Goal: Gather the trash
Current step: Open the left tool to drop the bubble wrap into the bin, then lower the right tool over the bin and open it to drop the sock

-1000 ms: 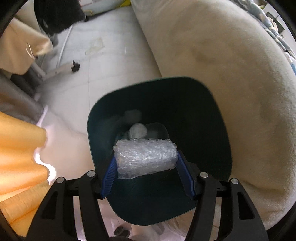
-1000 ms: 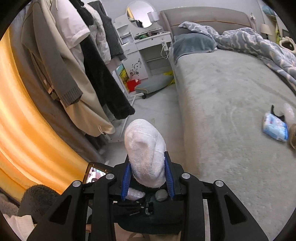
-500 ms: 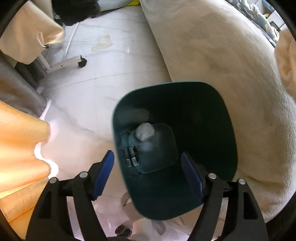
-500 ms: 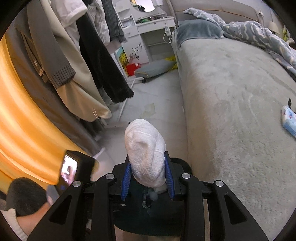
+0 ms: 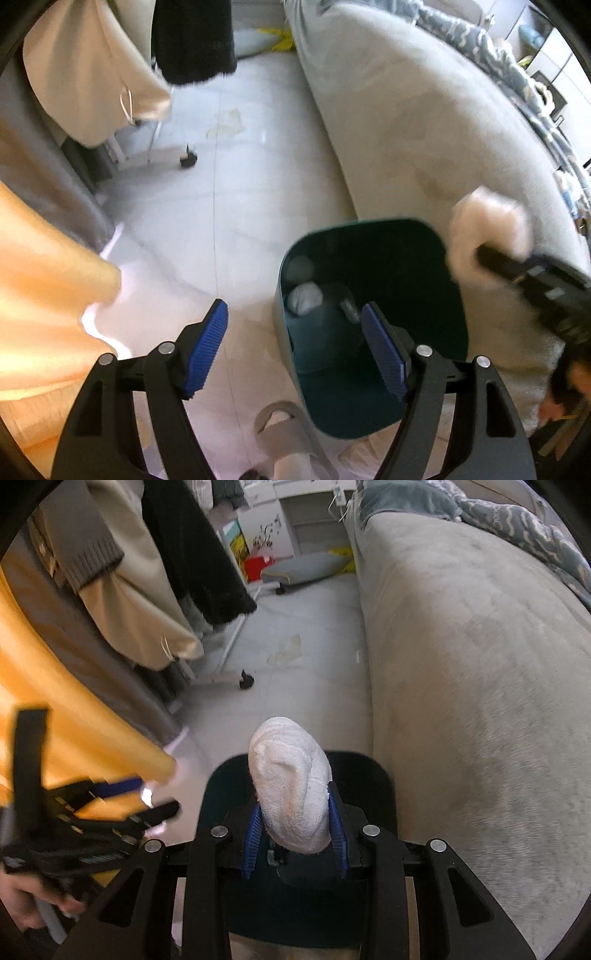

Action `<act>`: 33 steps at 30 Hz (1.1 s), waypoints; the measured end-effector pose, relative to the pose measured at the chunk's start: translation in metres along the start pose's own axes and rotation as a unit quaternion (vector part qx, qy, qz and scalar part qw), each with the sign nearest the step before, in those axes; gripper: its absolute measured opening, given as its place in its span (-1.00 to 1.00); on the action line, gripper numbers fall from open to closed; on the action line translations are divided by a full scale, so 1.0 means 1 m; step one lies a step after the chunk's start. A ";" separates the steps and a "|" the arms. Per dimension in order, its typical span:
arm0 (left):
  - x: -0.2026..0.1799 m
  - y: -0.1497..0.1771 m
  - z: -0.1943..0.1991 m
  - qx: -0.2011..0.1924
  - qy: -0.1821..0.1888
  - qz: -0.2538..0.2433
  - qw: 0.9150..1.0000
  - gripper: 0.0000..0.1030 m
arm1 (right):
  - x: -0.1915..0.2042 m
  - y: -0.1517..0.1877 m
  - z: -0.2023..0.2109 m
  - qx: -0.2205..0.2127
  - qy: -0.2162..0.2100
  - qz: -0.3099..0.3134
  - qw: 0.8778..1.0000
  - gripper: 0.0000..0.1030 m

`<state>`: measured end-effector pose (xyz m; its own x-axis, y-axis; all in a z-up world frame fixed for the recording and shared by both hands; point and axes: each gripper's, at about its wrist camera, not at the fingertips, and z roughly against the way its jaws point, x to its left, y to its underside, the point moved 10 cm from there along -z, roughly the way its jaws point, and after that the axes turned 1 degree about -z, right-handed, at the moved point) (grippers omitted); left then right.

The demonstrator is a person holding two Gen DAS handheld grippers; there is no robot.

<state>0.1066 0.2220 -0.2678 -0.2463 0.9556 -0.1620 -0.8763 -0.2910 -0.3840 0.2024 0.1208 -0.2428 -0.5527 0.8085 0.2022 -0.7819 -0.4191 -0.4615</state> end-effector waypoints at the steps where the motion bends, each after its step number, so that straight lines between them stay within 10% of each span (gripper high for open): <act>1: -0.001 -0.002 0.004 -0.008 0.000 -0.002 1.000 0.50 | 0.001 0.004 -0.005 0.008 0.001 0.003 1.000 -0.35; 19: -0.018 -0.054 0.085 -0.178 0.017 -0.021 0.984 0.33 | 0.016 0.047 -0.049 0.097 0.020 0.069 0.993 -0.31; 23: -0.029 -0.064 0.109 -0.210 0.022 -0.024 0.977 0.30 | 0.017 0.052 -0.043 0.100 0.020 0.076 0.992 0.34; 33: -0.065 -0.078 0.175 -0.287 0.054 -0.041 0.955 0.30 | 0.016 0.041 0.005 0.057 0.023 0.100 0.993 0.39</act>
<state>0.1179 0.1910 -0.0682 -0.1155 0.9746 -0.1919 -0.5107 -0.2240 -0.8301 0.1601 0.1148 -0.2538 -0.6889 0.7209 0.0755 -0.6864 -0.6153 -0.3876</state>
